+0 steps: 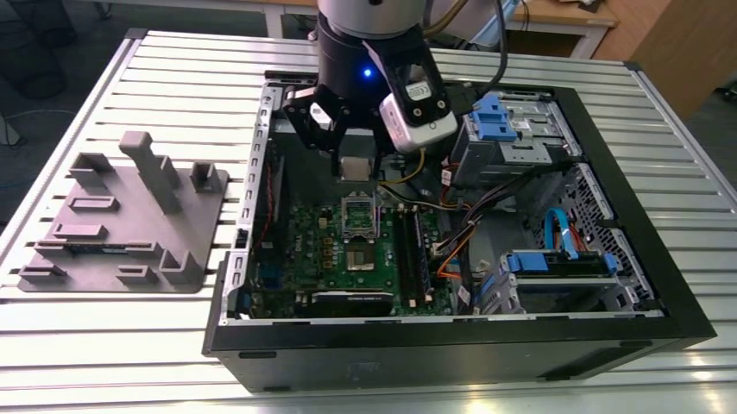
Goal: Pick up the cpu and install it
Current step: 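Place the cpu into insertion slot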
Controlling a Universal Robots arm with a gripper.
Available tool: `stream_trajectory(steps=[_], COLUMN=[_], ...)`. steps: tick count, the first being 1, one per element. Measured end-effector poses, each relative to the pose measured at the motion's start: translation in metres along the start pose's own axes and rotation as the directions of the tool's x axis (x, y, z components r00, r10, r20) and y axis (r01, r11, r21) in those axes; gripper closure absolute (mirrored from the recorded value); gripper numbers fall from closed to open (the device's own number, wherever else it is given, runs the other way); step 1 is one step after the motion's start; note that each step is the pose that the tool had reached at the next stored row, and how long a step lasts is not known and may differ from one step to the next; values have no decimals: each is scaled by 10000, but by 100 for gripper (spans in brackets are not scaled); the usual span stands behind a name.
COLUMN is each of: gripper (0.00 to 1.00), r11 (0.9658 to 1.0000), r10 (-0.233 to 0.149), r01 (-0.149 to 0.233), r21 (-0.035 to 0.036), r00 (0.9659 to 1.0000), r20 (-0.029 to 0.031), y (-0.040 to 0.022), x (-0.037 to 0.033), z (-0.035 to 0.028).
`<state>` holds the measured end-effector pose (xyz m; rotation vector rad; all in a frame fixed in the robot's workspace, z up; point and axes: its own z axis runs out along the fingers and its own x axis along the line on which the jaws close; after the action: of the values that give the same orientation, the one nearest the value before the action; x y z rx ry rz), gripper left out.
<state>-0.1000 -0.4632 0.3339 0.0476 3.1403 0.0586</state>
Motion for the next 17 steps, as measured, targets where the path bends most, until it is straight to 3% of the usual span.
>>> stream_trajectory(steps=[4,14,17], gripper=[53,53,53], r11=[10000,10000,10000], r10=[2,0,0], r01=[-2,0,0], r21=[0,0,4], r00=[10000,10000,10000], r20=[0,0,-1], y=[-20,-32,-32], x=[0,0,0], z=[35,205,210])
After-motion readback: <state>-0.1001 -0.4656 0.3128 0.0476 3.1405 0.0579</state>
